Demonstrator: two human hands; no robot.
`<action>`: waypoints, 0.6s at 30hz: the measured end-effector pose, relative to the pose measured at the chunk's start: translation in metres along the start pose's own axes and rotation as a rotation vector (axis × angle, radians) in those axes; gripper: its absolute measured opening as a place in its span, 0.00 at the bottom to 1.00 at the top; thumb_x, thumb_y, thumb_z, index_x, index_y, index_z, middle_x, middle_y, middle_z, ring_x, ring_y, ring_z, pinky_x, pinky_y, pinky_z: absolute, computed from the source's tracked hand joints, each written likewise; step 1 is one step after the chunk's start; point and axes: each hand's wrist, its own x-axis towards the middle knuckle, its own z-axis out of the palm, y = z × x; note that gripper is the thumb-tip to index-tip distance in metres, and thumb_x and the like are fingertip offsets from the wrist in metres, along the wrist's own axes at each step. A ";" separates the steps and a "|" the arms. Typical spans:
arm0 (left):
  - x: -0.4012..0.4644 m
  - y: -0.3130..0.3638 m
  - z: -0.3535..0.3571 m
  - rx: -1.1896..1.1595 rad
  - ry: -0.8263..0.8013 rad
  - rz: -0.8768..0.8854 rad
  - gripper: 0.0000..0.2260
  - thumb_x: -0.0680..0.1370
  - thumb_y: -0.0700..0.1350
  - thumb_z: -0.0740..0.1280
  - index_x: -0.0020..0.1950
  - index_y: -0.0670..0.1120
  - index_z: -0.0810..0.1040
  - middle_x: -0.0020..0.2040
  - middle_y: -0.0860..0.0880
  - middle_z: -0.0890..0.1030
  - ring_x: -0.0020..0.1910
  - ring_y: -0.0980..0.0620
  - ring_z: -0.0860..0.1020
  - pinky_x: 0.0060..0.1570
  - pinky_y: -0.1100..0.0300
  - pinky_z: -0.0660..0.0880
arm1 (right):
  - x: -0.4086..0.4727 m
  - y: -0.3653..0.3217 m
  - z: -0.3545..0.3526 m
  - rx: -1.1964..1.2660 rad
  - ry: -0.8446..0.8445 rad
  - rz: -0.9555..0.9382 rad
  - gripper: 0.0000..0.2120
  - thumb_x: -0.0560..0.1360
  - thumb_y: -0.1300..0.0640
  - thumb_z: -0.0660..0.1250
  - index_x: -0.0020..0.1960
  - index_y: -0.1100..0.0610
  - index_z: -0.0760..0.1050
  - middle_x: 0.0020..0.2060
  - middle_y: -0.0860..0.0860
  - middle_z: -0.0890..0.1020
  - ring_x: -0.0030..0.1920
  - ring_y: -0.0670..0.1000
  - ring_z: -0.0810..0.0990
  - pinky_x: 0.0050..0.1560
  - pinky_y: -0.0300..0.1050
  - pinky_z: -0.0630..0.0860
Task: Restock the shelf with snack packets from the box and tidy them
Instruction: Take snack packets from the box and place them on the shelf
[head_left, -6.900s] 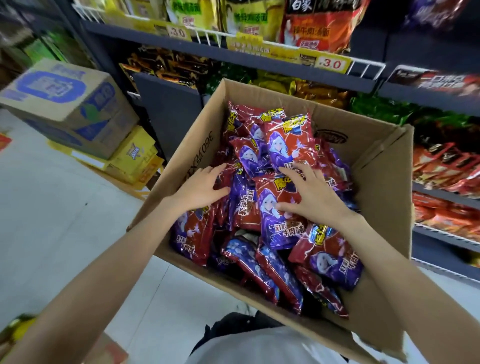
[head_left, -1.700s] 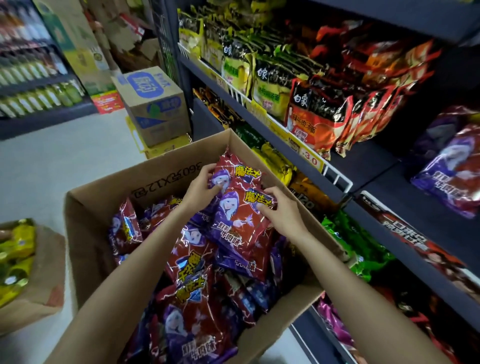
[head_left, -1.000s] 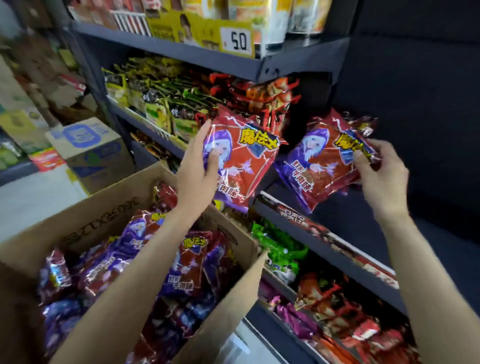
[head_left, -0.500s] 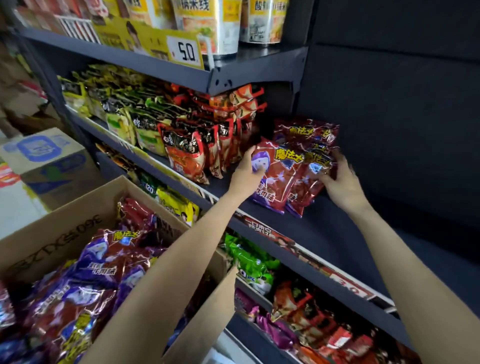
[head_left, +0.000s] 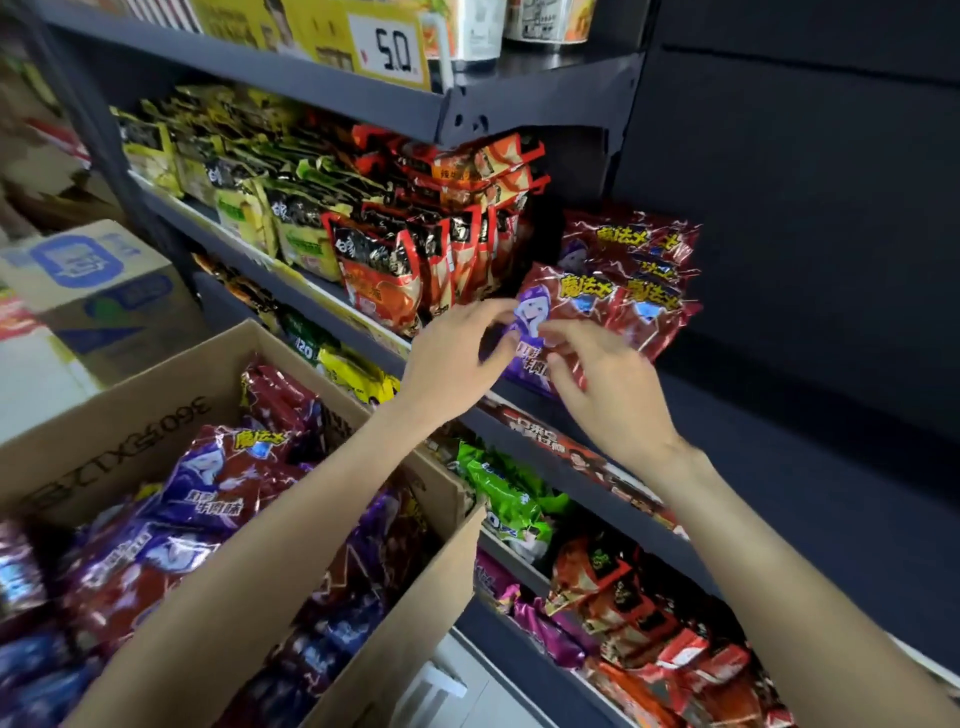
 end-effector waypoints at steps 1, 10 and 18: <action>-0.011 -0.001 -0.014 0.022 0.044 0.049 0.13 0.79 0.51 0.60 0.60 0.49 0.78 0.47 0.54 0.83 0.44 0.62 0.77 0.42 0.69 0.73 | 0.001 -0.011 0.004 0.020 -0.027 -0.020 0.11 0.78 0.57 0.62 0.59 0.54 0.76 0.51 0.50 0.82 0.48 0.53 0.81 0.46 0.50 0.78; -0.148 -0.085 -0.121 0.357 0.055 -0.124 0.08 0.75 0.49 0.64 0.47 0.49 0.82 0.38 0.54 0.82 0.36 0.54 0.79 0.33 0.61 0.74 | 0.009 -0.108 0.104 0.183 -0.505 -0.190 0.09 0.79 0.53 0.61 0.56 0.50 0.78 0.47 0.46 0.82 0.47 0.48 0.81 0.42 0.48 0.78; -0.223 -0.200 -0.134 0.062 -0.148 -0.820 0.20 0.76 0.50 0.68 0.67 0.47 0.72 0.61 0.47 0.75 0.60 0.49 0.74 0.56 0.60 0.69 | 0.029 -0.139 0.211 -0.041 -0.972 -0.223 0.36 0.74 0.43 0.68 0.75 0.55 0.58 0.68 0.54 0.69 0.67 0.55 0.70 0.59 0.50 0.73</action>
